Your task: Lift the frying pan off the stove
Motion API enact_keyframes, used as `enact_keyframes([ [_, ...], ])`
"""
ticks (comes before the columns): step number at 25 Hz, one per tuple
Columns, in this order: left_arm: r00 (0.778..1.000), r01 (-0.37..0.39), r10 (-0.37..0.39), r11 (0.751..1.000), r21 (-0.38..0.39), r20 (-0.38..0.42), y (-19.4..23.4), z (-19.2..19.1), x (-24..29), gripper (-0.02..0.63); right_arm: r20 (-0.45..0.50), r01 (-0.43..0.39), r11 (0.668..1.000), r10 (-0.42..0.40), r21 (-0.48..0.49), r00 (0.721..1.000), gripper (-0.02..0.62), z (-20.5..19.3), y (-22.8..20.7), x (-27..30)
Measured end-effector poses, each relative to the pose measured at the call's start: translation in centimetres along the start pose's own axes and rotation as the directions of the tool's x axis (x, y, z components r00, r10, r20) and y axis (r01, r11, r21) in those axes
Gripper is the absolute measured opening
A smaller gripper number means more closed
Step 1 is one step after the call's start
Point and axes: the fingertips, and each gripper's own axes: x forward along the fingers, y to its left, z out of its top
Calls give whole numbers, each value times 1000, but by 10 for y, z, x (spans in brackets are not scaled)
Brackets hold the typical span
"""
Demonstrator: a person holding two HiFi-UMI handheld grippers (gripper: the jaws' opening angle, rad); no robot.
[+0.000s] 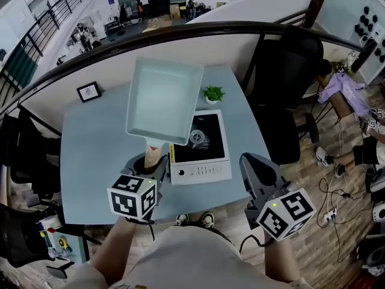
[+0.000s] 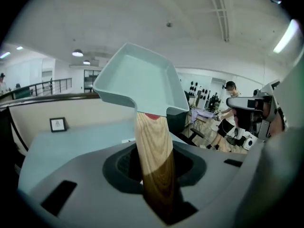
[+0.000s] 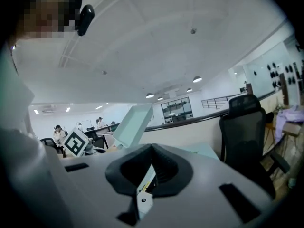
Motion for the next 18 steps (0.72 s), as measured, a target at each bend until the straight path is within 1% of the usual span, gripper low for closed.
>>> enact_keyframes([
  [3,993,-55,52,998,30,109,9,24,-27,124,44,-23,1000,23,-5,999,3,19,14,-8],
  [7,970,-118,103,991,60,220,18,48,-61,124,93,-30,999,33,-25,995,3,38,27,-21],
  [10,951,-159,128,983,92,280,20,59,-86,124,124,-11,998,17,-54,992,3,49,33,-33],
  [14,926,-209,151,968,137,345,16,67,-110,124,173,40,990,-16,-138,985,3,65,44,-52],
  [18,901,-244,158,954,172,404,8,75,-126,124,205,70,979,-31,-189,978,3,71,51,-62],
])
